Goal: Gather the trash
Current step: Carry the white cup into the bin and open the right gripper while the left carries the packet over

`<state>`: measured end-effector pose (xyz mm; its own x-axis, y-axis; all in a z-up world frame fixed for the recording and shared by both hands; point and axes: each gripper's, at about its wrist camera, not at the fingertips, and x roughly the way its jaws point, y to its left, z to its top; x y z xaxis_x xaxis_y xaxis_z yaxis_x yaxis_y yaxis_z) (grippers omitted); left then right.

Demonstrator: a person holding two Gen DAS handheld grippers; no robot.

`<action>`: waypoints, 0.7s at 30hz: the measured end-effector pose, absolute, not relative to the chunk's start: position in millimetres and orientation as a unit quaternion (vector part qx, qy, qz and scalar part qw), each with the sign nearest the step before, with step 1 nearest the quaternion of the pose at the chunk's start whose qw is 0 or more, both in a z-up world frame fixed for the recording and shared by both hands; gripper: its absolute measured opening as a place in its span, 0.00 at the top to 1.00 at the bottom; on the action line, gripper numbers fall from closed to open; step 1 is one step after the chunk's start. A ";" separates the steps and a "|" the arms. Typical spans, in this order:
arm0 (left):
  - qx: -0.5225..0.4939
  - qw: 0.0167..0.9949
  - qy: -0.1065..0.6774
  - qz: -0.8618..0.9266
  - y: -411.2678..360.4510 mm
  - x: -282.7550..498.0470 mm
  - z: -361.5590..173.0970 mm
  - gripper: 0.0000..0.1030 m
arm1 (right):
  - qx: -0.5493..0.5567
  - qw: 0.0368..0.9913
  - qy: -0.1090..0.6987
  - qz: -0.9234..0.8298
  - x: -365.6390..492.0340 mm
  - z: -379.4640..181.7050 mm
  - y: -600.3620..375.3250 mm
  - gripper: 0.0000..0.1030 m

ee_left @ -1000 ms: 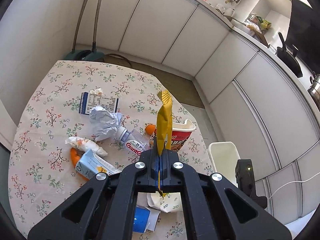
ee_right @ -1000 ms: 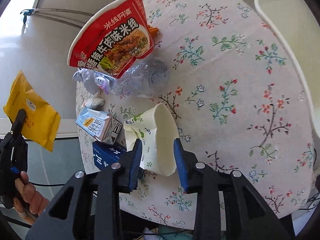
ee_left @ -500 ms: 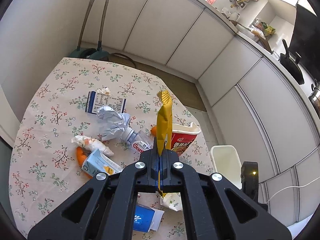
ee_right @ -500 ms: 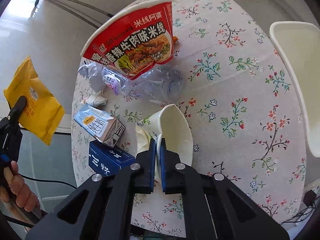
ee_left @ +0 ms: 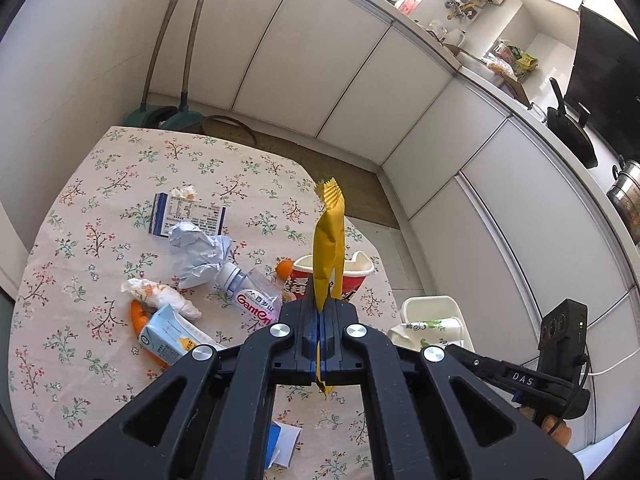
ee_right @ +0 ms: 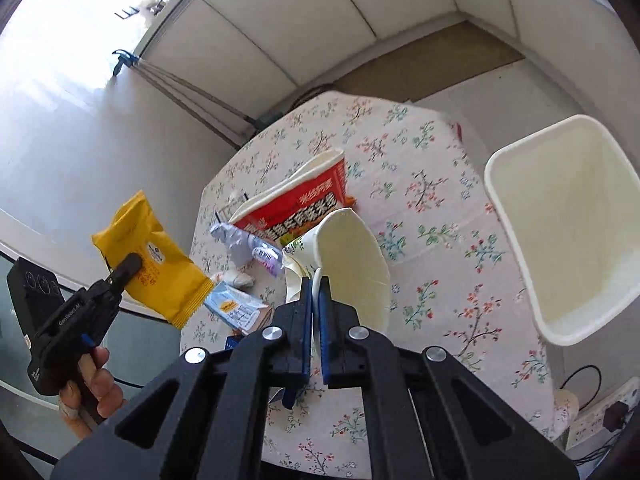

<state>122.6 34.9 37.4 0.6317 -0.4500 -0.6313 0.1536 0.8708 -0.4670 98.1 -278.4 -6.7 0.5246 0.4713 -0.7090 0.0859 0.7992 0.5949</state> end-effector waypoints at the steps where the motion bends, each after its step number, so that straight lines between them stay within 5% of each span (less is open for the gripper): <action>1: -0.188 0.884 0.392 -0.174 30.6 122.8 38.6 1.00 | 0.294 0.828 0.466 0.105 97.4 -3.6 -286.5 0.97; 11: -0.164 0.879 0.398 -0.205 -22.3 127.3 34.0 1.00 | 0.284 0.868 0.404 -0.054 86.8 12.2 -398.9 0.97; 21: -0.119 0.867 0.421 -0.238 -98.3 135.1 14.9 1.00 | 0.233 0.834 0.470 -0.171 97.8 -31.4 -452.3 0.92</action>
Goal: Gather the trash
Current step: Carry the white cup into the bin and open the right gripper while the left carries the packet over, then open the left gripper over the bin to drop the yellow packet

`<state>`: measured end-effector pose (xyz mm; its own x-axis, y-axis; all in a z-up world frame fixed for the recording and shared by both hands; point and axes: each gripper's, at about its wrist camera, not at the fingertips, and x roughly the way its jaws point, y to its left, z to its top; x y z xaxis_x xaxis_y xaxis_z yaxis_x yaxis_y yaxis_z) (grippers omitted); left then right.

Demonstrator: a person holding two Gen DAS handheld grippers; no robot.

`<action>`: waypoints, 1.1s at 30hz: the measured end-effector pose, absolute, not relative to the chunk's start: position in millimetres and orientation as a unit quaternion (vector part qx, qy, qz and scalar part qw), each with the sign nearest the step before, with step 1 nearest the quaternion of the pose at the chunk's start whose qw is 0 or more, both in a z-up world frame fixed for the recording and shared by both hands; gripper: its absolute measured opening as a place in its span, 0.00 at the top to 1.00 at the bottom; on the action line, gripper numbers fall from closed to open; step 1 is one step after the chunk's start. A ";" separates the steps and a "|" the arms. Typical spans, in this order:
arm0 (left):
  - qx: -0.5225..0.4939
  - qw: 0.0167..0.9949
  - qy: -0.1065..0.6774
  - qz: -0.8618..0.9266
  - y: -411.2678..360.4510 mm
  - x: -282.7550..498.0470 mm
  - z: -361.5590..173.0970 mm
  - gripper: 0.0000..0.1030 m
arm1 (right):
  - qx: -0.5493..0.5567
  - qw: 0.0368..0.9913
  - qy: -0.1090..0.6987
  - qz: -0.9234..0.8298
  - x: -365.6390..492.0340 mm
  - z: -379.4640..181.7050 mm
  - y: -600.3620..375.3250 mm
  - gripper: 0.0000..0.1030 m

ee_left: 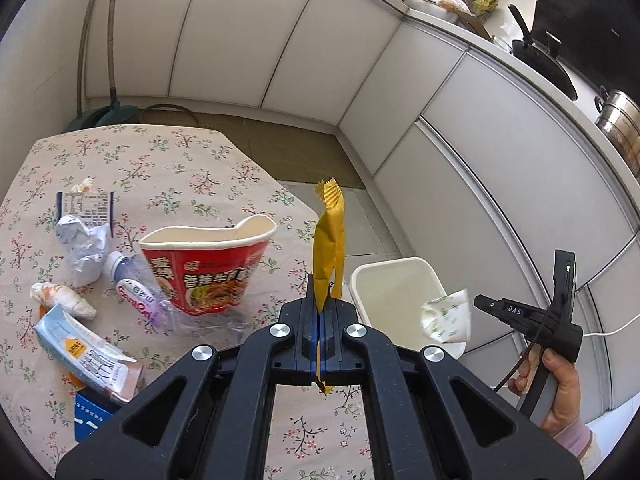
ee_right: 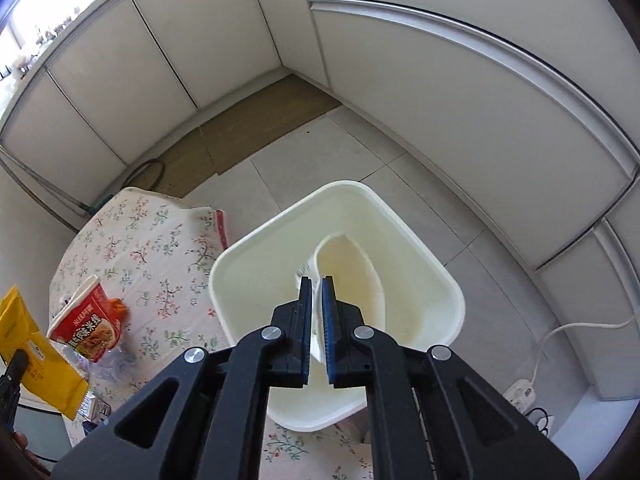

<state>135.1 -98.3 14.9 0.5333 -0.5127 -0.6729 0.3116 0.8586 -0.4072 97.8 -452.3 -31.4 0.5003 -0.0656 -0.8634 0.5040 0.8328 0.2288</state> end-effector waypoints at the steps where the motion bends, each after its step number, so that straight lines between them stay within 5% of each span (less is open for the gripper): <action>1: -0.116 0.867 0.421 -0.241 -105.1 135.7 13.8 1.00 | 0.235 0.832 0.470 -0.177 95.4 -31.1 -455.5 0.87; 3: -0.121 0.864 0.421 -0.248 -119.7 138.0 12.1 1.00 | 0.220 0.836 0.460 -0.201 90.5 -25.2 -461.2 0.74; 5: -0.123 0.862 0.420 -0.257 -136.5 141.0 11.1 1.00 | 0.185 0.849 0.435 -0.236 82.3 -11.7 -461.0 0.49; 14: -0.091 0.851 0.420 -0.301 -228.0 148.8 11.0 1.00 | 0.177 0.862 0.337 -0.335 43.2 20.5 -491.0 0.17; 25: -0.089 0.813 0.475 -0.325 -298.6 167.1 -15.5 0.97 | 0.215 0.844 0.340 -0.354 24.0 16.6 -526.1 0.14; 28: -0.089 0.808 0.483 -0.325 -301.4 168.4 -18.4 0.87 | 0.210 0.848 0.339 -0.349 24.3 18.4 -522.1 0.14; 33: -0.085 0.825 0.471 -0.301 -290.9 165.5 -12.2 0.47 | 0.190 0.859 0.334 -0.339 26.5 21.7 -508.5 0.12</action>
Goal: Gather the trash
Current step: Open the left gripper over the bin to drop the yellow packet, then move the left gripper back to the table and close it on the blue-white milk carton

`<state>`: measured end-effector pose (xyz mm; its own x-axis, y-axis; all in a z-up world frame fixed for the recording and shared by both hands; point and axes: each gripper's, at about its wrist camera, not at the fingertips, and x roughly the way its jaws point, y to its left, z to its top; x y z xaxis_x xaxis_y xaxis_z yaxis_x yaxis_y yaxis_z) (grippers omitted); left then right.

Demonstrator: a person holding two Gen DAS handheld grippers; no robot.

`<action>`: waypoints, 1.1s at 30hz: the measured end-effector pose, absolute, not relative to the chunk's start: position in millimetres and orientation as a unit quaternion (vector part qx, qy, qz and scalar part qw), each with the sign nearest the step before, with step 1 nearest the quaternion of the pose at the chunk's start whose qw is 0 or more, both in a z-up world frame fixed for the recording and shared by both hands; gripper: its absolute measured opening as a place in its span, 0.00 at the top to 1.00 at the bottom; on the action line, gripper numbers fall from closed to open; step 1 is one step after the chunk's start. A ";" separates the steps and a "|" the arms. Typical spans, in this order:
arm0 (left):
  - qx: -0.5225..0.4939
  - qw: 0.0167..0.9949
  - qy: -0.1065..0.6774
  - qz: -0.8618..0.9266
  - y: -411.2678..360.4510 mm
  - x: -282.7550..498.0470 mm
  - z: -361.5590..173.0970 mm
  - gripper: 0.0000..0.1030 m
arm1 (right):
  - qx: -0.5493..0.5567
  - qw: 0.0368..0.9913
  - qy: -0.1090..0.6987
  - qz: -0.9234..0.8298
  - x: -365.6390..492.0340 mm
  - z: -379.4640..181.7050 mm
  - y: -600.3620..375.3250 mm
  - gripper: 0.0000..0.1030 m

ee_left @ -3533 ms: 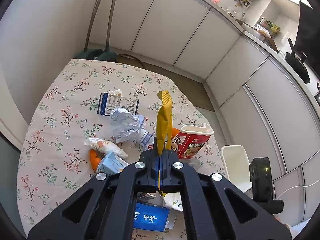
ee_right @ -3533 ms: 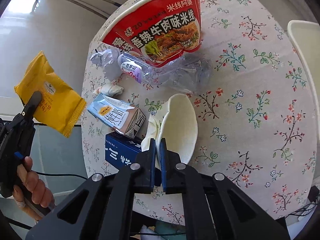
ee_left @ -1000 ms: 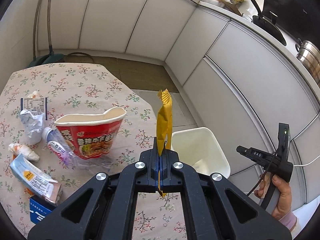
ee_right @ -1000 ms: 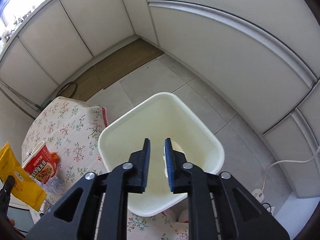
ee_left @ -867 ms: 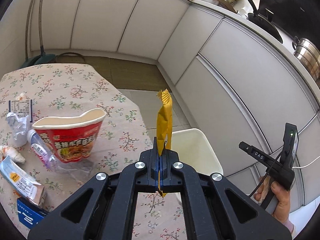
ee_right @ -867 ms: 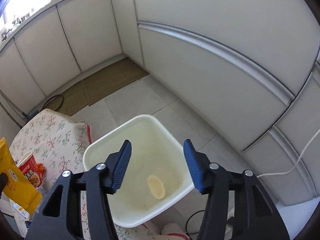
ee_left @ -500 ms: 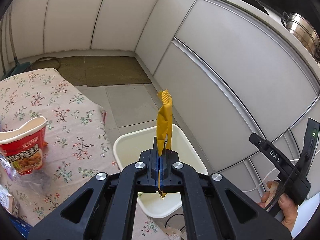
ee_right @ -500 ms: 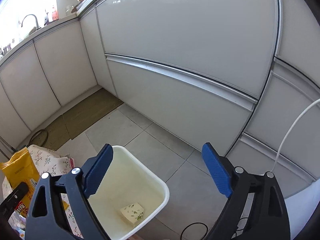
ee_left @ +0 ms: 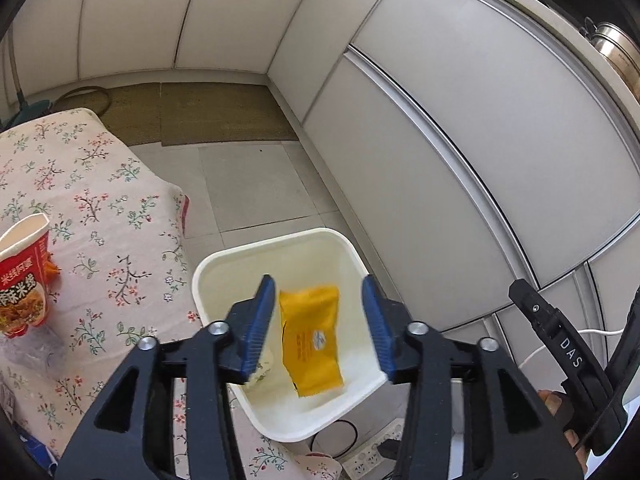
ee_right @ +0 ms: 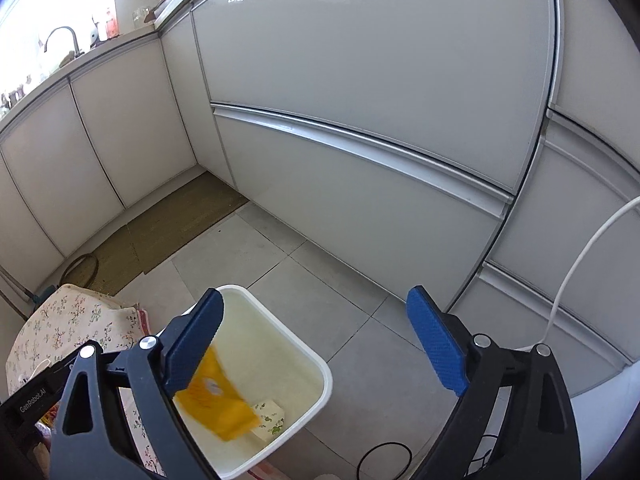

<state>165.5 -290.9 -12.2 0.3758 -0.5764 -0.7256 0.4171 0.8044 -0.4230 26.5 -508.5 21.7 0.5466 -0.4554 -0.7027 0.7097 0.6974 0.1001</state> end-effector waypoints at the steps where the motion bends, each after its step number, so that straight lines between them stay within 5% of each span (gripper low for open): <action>1: -0.083 0.832 0.465 -0.291 -286.8 164.2 -9.5 0.44 | 0.187 0.861 0.334 -0.336 27.4 21.9 -505.2 0.12; 10: -0.047 0.879 0.423 -0.214 -248.6 147.7 12.4 0.13 | 0.154 0.888 0.325 -0.287 39.2 27.9 -453.1 0.08; 33: -0.048 0.896 0.439 -0.052 -73.7 134.5 7.2 0.09 | 0.050 0.920 0.358 -0.154 92.3 21.8 -285.1 0.07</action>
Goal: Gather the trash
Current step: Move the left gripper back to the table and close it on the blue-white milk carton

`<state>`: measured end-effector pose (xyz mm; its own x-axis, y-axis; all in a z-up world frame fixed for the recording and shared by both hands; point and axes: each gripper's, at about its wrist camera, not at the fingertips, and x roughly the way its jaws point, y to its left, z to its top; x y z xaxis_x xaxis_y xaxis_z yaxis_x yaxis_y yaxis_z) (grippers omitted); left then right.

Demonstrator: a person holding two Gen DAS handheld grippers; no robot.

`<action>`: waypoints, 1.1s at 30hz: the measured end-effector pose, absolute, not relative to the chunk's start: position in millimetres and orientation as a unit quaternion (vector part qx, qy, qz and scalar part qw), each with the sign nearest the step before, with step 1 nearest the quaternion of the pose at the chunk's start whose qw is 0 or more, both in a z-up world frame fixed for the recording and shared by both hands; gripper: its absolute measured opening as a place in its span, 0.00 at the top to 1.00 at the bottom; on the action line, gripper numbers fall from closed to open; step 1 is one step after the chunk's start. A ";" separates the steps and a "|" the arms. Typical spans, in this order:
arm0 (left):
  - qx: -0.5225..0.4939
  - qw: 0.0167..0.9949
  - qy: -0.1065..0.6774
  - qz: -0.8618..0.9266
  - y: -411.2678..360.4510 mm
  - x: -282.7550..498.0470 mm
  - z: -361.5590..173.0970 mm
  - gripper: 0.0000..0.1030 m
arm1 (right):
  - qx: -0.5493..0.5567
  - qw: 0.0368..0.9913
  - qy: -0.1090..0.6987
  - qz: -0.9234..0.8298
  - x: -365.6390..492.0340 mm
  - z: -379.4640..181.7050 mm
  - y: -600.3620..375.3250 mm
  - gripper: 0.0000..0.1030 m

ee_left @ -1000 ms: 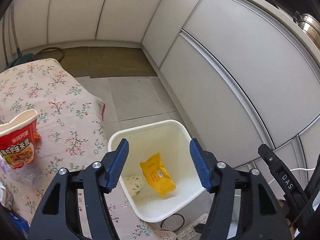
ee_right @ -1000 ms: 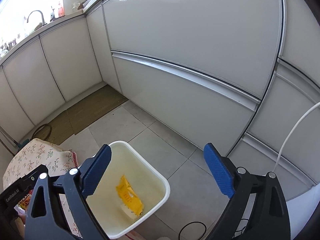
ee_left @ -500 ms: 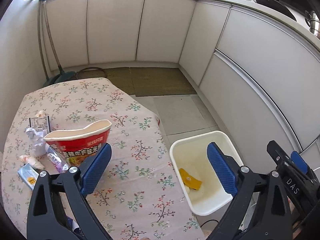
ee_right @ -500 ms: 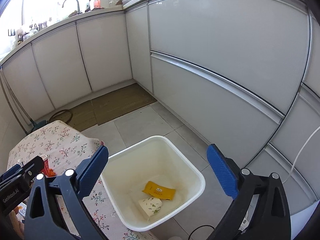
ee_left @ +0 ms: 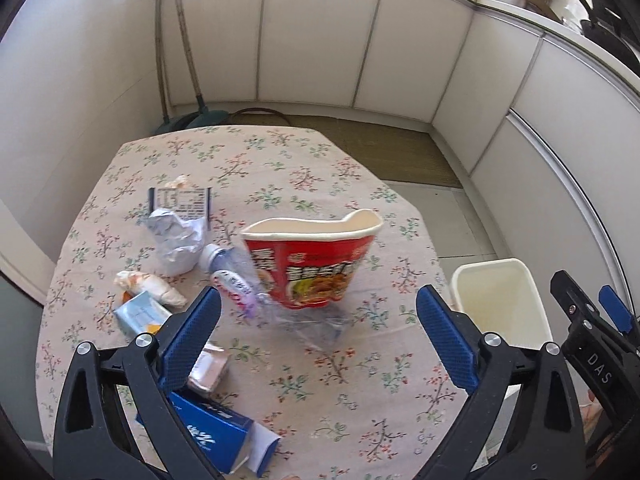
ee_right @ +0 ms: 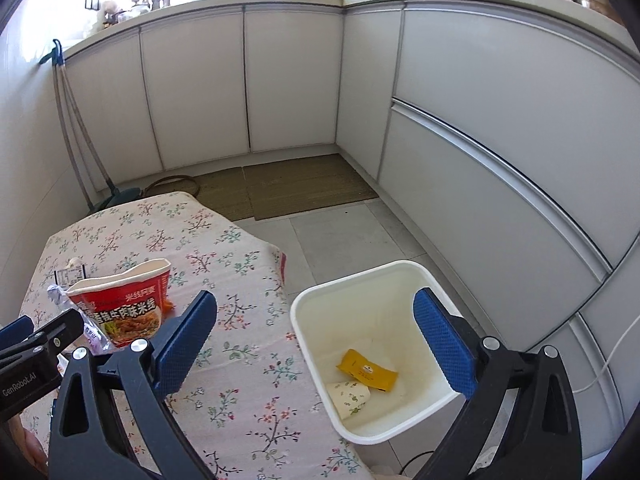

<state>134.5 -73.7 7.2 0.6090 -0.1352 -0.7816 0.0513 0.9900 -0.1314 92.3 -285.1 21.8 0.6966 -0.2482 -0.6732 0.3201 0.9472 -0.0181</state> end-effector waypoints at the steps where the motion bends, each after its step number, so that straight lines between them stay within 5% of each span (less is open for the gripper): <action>1: -0.052 0.894 0.442 -0.041 -62.3 135.7 5.3 0.09 | 0.047 0.920 0.360 -0.148 94.8 20.6 -277.1 0.07; 9: -0.115 0.862 0.491 0.049 32.5 148.4 -25.6 0.09 | 0.014 0.920 0.379 -0.095 114.5 7.3 -214.4 0.07; 16: -0.307 0.766 0.564 0.036 108.9 148.5 -77.4 0.17 | 0.007 0.917 0.394 -0.064 128.4 -1.0 -178.6 0.07; 24: -0.391 0.710 0.586 0.001 114.1 145.4 -105.1 0.33 | 0.016 0.910 0.412 -0.050 138.4 -11.3 -169.6 0.07; 33: -0.380 0.715 0.586 0.001 98.4 154.2 -109.7 0.40 | 0.044 0.900 0.430 -0.051 144.2 -16.7 -185.3 0.07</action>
